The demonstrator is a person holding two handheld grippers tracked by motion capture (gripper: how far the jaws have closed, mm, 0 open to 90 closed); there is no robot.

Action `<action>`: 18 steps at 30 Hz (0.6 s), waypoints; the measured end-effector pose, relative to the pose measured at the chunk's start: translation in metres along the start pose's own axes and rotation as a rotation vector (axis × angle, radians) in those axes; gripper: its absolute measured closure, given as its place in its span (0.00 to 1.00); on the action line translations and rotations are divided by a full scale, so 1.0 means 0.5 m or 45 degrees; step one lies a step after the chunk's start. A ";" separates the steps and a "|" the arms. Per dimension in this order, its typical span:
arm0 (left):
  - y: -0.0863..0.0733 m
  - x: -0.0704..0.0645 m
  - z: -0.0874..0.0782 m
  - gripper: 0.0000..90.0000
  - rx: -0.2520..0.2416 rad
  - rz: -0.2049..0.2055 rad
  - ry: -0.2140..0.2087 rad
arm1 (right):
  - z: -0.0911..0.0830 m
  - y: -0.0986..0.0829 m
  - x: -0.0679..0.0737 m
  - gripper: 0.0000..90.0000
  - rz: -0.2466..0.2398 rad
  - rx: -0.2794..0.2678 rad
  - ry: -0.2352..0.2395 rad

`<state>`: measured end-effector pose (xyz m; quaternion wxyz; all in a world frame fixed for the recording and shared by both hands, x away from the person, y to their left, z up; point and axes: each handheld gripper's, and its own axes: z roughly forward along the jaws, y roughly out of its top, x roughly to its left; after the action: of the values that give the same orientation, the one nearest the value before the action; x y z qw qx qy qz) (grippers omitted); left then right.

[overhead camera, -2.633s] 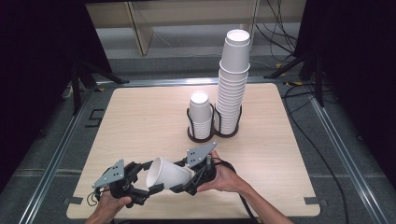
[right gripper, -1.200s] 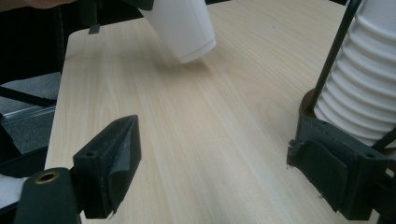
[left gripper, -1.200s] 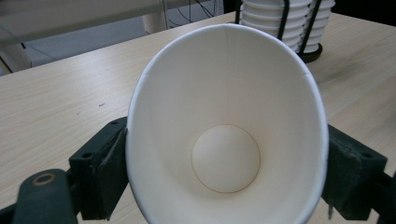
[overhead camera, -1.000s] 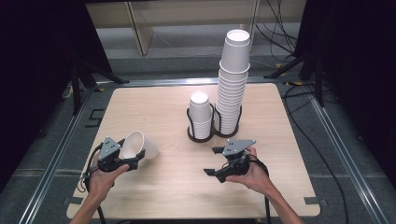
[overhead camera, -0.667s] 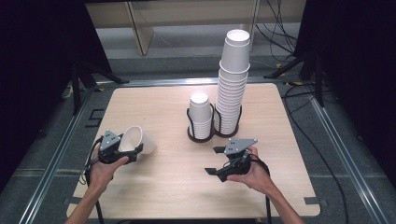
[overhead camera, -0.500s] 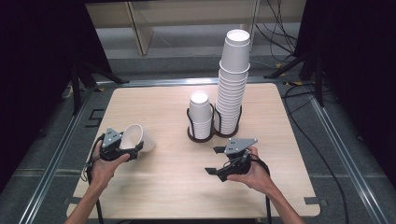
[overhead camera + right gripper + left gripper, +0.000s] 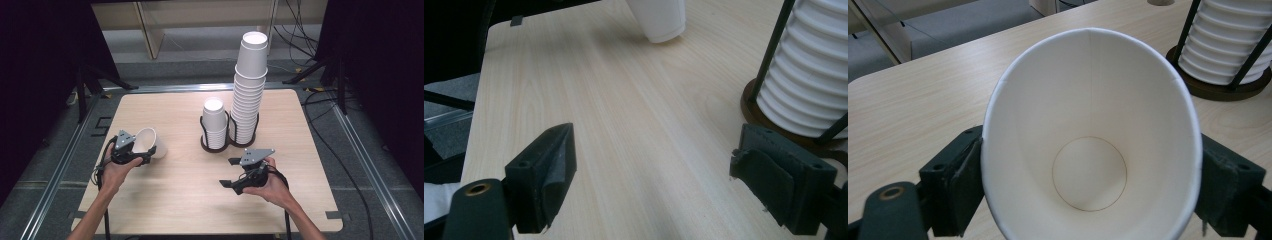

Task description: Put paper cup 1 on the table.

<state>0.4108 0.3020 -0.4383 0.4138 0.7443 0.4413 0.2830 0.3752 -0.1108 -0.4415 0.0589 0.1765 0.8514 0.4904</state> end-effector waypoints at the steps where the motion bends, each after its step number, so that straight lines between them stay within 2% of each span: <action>1: 0.002 0.000 0.003 0.15 0.004 0.002 -0.006 | 0.000 0.000 0.000 0.20 -0.006 -0.001 -0.003; 8: 0.005 0.000 0.018 0.11 -0.009 -0.022 0.019 | 0.001 0.000 0.003 0.20 0.005 -0.003 0.006; 9: 0.003 -0.001 0.023 0.09 -0.029 -0.026 0.020 | 0.001 0.001 0.000 0.20 -0.019 -0.005 0.004; 11: 0.003 -0.002 0.024 0.09 -0.034 -0.024 0.028 | 0.001 0.000 0.003 0.20 0.004 0.001 0.012; 14: -0.002 -0.003 0.035 0.08 -0.064 -0.034 0.020 | 0.001 0.001 0.001 0.20 -0.008 -0.009 0.015; 18: -0.007 -0.006 0.045 0.09 -0.068 -0.045 0.008 | -0.001 0.002 0.002 0.20 0.002 -0.012 0.017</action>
<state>0.4257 0.2920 -0.4526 0.4371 0.7241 0.4480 0.2895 0.3744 -0.1104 -0.4406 0.0536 0.1736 0.8494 0.4956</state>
